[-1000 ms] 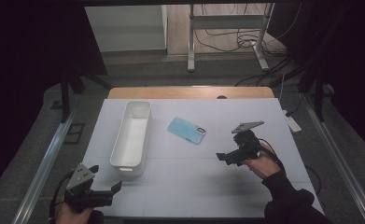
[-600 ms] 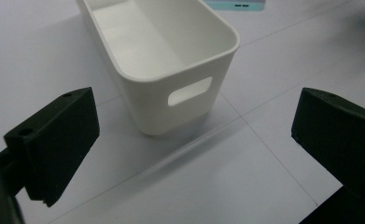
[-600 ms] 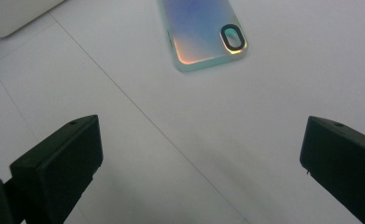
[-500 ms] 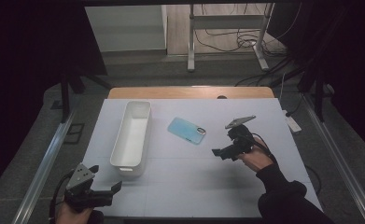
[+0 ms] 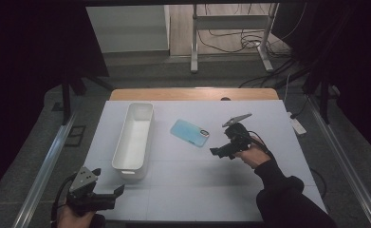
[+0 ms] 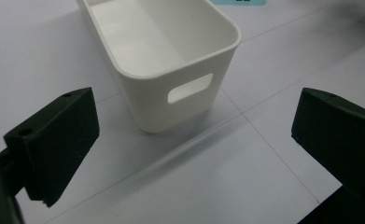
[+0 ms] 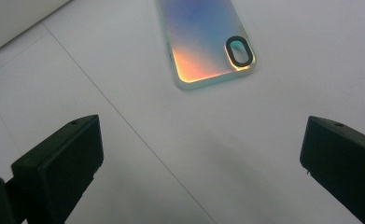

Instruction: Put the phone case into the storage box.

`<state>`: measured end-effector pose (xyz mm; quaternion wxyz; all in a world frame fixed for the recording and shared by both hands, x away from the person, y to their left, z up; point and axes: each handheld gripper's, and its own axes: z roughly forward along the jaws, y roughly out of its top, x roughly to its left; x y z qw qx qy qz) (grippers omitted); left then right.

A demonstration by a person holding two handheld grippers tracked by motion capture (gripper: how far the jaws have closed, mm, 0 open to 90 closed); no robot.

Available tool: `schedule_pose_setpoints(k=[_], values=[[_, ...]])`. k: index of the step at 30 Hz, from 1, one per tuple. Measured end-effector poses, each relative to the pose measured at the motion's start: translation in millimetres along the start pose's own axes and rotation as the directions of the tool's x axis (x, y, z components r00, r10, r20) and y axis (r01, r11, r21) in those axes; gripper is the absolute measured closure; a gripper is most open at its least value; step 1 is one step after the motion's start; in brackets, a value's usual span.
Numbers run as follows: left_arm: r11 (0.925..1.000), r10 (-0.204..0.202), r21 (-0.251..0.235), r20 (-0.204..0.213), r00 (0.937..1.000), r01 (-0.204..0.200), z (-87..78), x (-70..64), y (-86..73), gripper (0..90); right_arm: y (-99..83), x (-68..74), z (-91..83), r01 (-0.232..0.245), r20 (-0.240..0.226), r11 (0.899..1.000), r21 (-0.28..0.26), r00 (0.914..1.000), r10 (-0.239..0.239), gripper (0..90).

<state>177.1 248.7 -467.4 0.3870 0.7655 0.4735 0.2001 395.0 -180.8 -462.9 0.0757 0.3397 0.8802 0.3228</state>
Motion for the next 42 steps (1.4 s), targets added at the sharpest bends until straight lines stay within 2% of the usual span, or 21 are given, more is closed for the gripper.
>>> schedule_pose_setpoints(k=[13,19,33,42], values=[[1.0,-0.005,-0.001,0.008,1.0,0.005,0.2,0.9,0.0,1.4,16.1,-0.1,16.9,0.038,0.005,0.998,0.041,0.9993,-0.038,0.0],[1.0,-0.003,0.002,0.01,0.9999,0.003,0.3,0.9,0.1,1.4,24.0,-1.2,23.1,0.044,-0.002,0.998,0.051,0.999,-0.044,0.0],[1.0,0.001,0.007,0.016,0.9999,-0.001,0.6,0.9,0.3,1.4,38.3,1.1,39.7,0.057,0.025,0.996,0.072,0.998,-0.059,0.0],[1.0,0.003,0.009,0.018,0.9998,-0.003,0.9,0.9,0.4,1.4,46.2,2.4,49.3,0.056,0.023,0.995,0.08,0.998,-0.058,0.0]])
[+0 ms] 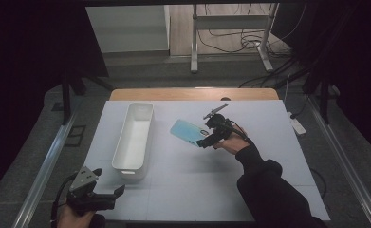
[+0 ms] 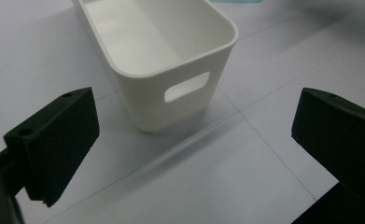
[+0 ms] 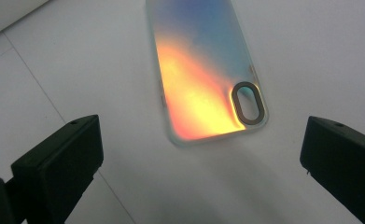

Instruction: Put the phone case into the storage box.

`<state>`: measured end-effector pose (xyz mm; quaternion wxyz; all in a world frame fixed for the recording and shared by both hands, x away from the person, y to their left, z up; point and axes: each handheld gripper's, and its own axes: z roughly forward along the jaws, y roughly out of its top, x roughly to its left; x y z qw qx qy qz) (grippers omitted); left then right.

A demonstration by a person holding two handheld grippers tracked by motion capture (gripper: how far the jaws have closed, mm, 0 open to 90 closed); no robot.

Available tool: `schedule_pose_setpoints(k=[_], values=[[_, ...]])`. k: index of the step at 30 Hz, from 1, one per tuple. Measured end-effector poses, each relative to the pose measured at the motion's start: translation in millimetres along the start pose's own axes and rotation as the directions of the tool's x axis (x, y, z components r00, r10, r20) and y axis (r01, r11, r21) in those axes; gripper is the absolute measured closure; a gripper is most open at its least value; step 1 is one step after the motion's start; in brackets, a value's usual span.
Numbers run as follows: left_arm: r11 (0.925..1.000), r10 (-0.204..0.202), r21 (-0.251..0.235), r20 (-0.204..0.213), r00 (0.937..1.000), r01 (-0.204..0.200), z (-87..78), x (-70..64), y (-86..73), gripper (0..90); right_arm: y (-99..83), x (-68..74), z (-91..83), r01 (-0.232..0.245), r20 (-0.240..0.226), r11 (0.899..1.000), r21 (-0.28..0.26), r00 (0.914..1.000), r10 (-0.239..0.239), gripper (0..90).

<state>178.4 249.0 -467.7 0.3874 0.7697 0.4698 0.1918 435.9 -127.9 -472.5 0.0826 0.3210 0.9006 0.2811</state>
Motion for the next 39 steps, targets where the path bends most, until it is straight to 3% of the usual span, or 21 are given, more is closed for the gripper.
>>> schedule_pose_setpoints(k=[11,18,28,34,35,37,39], values=[[1.0,-0.001,0.001,0.003,1.0,0.001,0.0,0.3,-0.1,1.4,10.7,0.1,15.6,0.006,-0.018,1.0,0.017,0.9998,-0.005,0.4],[1.0,-0.002,0.0,0.004,1.0,0.002,0.1,0.5,-0.1,1.4,18.9,-1.8,19.9,0.018,0.003,1.0,0.015,0.9998,-0.018,10.3],[1.0,-0.003,-0.001,0.006,1.0,0.003,0.0,0.7,-0.2,1.4,27.9,-7.0,26.0,0.008,-0.021,0.999,0.032,0.9998,-0.008,49.6],[1.0,-0.005,-0.002,0.009,0.9999,0.005,0.1,1.0,-0.2,1.4,34.4,-15.4,34.1,-0.002,0.01,0.999,0.046,1.0,0.002,74.1],[1.0,-0.005,-0.002,0.009,0.9999,0.005,0.1,1.0,-0.2,1.4,34.4,-15.4,34.1,-0.002,0.01,0.999,0.046,1.0,0.002,74.1],[1.0,-0.005,-0.003,0.01,0.9999,0.005,0.0,1.1,-0.3,1.4,37.6,-20.2,37.3,-0.01,0.017,0.999,0.039,0.9998,0.009,86.3],[1.0,-0.006,-0.003,0.012,0.9999,0.006,-0.1,1.2,-0.3,1.4,39.6,-23.8,39.5,-0.022,0.022,0.999,0.031,0.9995,0.022,89.0]])
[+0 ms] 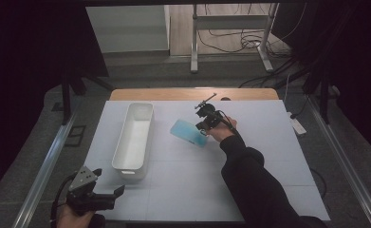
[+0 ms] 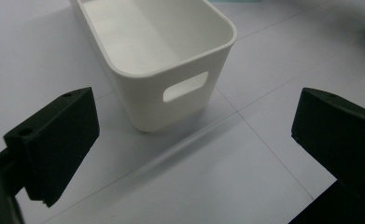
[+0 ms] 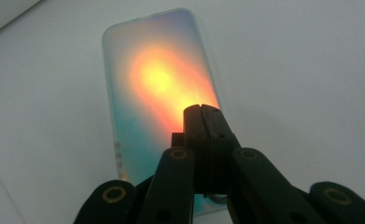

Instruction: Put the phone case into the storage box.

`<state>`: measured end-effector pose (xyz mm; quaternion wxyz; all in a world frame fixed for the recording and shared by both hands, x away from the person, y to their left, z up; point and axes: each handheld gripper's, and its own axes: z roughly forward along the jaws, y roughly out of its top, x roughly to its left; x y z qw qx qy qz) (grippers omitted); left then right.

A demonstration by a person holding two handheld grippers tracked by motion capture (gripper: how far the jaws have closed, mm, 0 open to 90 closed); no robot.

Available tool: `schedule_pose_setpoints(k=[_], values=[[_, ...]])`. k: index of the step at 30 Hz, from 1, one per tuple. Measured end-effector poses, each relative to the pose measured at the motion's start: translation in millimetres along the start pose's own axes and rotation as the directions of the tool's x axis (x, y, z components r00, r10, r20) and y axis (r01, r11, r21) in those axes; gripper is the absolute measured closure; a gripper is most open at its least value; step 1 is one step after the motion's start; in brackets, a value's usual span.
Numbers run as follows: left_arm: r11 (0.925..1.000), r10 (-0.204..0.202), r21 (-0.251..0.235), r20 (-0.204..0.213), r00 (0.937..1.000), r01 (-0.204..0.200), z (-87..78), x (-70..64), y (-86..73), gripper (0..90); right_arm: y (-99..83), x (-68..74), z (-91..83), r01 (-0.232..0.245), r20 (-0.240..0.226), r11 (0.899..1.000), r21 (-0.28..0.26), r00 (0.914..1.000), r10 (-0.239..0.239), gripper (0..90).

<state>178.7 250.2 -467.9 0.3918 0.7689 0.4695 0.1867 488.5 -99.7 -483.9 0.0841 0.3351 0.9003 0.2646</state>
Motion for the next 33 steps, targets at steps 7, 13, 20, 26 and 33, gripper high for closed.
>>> schedule_pose_setpoints(k=[7,13,20,26,33], values=[[1.0,0.002,0.001,0.001,1.0,-0.002,0.3,0.0,0.0,1.4,7.8,-6.7,11.9,-0.019,0.032,1.0,0.016,0.9993,0.019,89.1],[1.0,0.003,0.003,0.003,1.0,-0.003,0.4,0.0,0.1,1.4,12.6,-10.3,20.0,-0.041,0.033,0.999,0.009,0.9986,0.04,89.1],[0.9999,0.008,0.006,0.003,1.0,-0.008,0.6,-0.2,0.2,1.4,18.9,-13.3,30.2,-0.055,0.048,0.998,0.009,0.9973,0.055,89.1],[0.9999,0.014,0.009,0.004,0.9999,-0.014,0.7,-0.4,0.3,1.5,23.9,-14.0,36.0,-0.06,0.052,0.998,0.012,0.9969,0.059,89.1],[0.9997,0.02,0.012,0.003,0.9998,-0.02,1.0,-1.0,0.4,1.5,27.5,-13.6,43.9,-0.068,0.049,0.998,0.017,0.9965,0.067,89.1]])
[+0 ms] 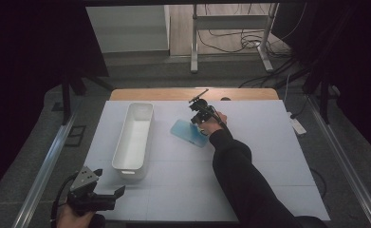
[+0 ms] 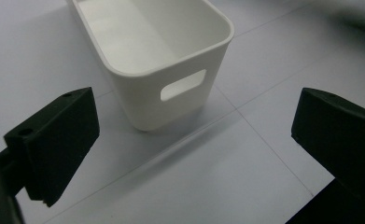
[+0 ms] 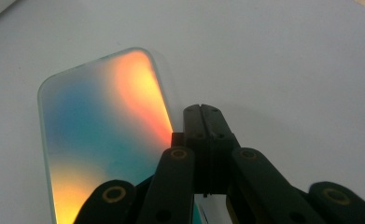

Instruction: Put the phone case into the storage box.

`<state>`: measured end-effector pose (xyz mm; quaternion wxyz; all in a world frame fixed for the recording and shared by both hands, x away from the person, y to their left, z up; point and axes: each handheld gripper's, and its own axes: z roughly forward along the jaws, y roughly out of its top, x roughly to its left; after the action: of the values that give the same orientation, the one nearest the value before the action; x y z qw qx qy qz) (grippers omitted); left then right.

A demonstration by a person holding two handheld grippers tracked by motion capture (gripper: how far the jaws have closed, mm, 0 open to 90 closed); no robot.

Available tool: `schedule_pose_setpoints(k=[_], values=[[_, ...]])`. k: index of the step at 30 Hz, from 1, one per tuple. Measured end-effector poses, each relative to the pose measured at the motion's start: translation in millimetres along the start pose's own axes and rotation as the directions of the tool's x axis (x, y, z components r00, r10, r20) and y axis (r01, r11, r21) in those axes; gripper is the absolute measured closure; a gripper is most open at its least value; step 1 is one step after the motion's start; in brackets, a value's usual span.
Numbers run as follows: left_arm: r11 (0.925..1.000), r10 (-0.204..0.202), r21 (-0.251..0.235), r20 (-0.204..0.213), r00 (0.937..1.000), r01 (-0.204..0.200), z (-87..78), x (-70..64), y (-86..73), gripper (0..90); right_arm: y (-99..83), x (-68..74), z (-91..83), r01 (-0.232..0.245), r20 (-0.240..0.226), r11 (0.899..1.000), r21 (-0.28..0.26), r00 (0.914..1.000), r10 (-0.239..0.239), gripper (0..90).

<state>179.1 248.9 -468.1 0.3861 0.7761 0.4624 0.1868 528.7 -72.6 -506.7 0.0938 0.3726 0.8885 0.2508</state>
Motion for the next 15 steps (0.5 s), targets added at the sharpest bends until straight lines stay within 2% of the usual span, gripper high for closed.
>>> schedule_pose_setpoints(k=[6,15], values=[[1.0,0.004,0.002,0.0,1.0,-0.004,0.1,-0.3,0.1,1.6,2.1,2.9,3.4,0.005,0.001,1.0,0.005,1.0,-0.005,89.1],[0.9999,0.009,0.006,-0.002,1.0,-0.009,0.5,-1.1,0.3,1.7,1.5,13.0,6.5,0.02,-0.04,1.0,0.024,0.999,-0.019,89.1]])
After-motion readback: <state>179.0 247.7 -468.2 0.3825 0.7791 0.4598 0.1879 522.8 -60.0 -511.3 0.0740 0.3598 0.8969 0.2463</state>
